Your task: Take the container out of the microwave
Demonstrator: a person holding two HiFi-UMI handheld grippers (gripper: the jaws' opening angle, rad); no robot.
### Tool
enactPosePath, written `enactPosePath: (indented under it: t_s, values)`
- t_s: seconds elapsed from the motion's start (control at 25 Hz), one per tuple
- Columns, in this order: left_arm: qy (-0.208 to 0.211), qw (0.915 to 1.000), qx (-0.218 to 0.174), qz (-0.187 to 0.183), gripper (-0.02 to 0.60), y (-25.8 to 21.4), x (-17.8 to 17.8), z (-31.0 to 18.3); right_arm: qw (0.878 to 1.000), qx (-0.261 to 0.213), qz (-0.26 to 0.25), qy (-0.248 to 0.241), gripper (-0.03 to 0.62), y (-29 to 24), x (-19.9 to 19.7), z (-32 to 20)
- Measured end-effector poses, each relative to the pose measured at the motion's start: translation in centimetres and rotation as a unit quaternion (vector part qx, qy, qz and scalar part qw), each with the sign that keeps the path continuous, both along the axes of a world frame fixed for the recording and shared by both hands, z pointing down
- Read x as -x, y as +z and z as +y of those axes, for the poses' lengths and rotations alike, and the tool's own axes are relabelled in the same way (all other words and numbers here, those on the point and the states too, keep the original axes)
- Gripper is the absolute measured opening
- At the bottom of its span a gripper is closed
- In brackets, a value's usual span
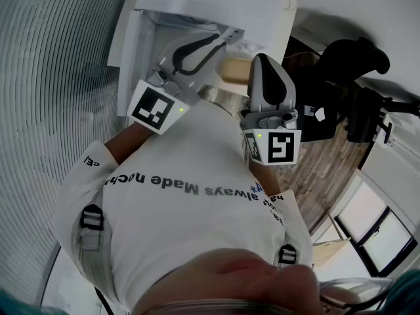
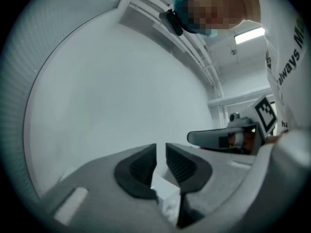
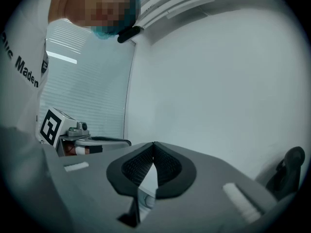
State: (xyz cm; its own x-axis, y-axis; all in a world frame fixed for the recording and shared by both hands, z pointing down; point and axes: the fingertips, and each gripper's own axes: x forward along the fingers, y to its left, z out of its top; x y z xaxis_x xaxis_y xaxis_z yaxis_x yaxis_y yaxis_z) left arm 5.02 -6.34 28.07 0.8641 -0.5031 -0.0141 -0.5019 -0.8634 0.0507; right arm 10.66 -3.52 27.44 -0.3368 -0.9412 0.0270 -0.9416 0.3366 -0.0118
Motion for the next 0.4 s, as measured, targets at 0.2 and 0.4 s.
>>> enactPosePath:
  t_s: [0.2,0.4]
  values:
    - [0.001,1.0,0.004,0.002,0.061,0.38,-0.39,-0.07,1.0,0.001,-0.001,-0.001,0.0,0.31,-0.26,-0.21]
    - [0.002,1.0,0.005,0.001,0.061,0.04,-0.67,-0.06,1.0,0.001,-0.001,-0.003,0.0,-0.12,-0.45,-0.33]
